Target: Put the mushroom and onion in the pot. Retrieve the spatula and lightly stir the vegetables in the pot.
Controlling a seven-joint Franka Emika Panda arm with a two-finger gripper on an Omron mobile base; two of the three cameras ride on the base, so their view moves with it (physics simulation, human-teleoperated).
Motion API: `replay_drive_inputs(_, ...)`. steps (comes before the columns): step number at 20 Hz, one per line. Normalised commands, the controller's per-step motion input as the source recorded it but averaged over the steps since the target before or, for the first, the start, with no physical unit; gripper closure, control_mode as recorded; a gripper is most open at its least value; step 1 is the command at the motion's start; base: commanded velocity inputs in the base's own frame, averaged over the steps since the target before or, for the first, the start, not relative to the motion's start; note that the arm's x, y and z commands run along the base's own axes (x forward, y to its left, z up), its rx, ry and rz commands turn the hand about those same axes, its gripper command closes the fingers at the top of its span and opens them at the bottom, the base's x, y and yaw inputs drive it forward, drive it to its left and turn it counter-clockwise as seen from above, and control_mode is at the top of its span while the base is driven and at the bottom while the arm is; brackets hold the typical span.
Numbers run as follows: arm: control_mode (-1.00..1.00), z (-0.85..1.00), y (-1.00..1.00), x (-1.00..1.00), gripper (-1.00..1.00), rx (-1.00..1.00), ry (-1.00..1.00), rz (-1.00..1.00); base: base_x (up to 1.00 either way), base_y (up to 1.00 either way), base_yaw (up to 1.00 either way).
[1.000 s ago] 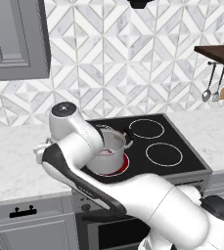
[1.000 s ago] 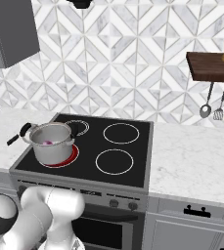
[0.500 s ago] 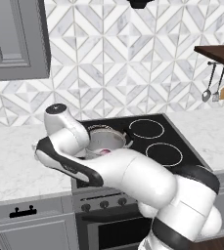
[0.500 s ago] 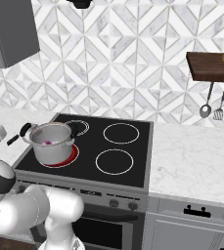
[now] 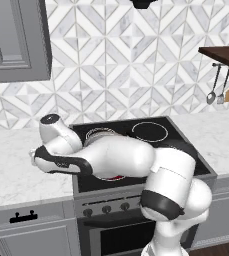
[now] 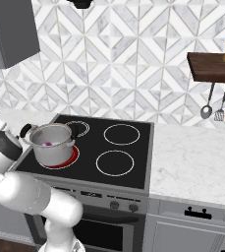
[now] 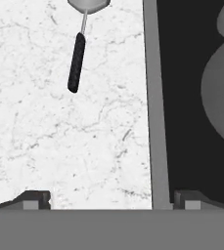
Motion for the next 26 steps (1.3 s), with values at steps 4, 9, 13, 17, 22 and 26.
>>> replay_drive_inputs(4, -1.0, -0.37, 0.31, 0.47, -1.0, -0.06, 0.0, 0.0, 0.0, 0.0, 0.0)
replay_drive_inputs(9, -1.0, -0.22, 0.22, 0.31, -1.0, -0.05, 0.0, 0.0, 0.0, 0.0, 0.0)
replay_drive_inputs(13, -1.0, -0.1, 0.17, 0.19, -1.0, -0.05, 0.0, 0.0, 0.0, 0.0, 0.0)
replay_drive_inputs(17, -1.0, -0.18, 0.06, 0.23, -1.0, -0.03, 0.0, 0.0, 0.0, 0.0, 0.0)
replay_drive_inputs(22, -1.0, -0.24, 0.0, 0.28, -1.0, -0.01, 0.0, 0.0, 0.0, 0.0, 0.0)
replay_drive_inputs(26, -1.0, -0.32, 0.0, 0.11, -1.0, 0.0, 0.0, 0.0, 0.0, 0.0, 0.0)
